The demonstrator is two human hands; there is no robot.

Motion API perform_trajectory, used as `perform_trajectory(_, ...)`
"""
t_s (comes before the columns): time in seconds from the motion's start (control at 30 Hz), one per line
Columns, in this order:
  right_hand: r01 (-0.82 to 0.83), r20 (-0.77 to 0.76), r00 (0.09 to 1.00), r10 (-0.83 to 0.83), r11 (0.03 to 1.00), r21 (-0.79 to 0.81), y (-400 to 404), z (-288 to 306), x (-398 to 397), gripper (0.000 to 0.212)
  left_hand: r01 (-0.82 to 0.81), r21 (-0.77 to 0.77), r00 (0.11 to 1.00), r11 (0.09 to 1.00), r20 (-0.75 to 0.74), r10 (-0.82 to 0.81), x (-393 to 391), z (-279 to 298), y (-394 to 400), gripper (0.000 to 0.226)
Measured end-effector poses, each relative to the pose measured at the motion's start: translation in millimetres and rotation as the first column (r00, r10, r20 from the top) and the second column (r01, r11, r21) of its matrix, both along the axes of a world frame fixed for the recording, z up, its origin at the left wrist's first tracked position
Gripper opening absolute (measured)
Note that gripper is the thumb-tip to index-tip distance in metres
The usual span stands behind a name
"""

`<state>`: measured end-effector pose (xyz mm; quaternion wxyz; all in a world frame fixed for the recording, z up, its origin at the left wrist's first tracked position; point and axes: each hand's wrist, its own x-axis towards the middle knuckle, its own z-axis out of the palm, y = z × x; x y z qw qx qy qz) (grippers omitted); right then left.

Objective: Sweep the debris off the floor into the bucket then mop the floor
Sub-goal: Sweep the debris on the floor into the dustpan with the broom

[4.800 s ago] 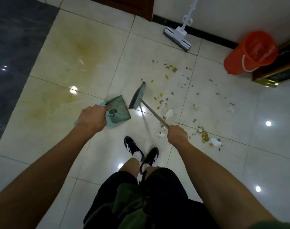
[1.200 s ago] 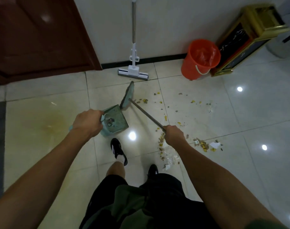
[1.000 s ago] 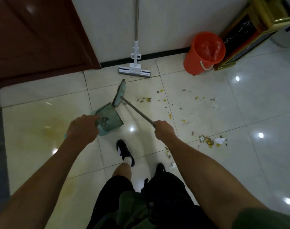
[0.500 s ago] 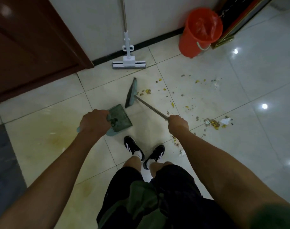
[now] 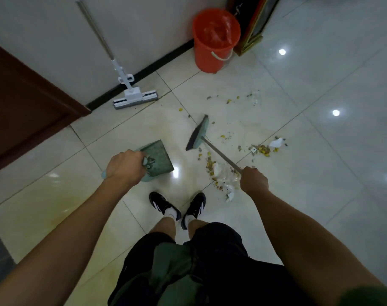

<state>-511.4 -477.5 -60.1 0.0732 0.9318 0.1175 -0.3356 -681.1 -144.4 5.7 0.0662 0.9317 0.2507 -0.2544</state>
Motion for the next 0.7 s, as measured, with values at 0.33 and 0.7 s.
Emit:
perform_trajectory(0.33, 0.134, -0.026, 0.991, -0.131, 0.982, 0.131, -37, 4, -5, 0.020, 0.128, 0.118, 0.989, 0.985, 0.064, -0.136, 57, 7, -10, 0.017)
perform_trajectory(0.7, 0.008, -0.034, 0.999, -0.002, 0.984, 0.180, 81, 0, 21, 0.021, 0.080, 0.126, 0.993, 0.989, 0.074, -0.090, 61, 3, 71, 0.019)
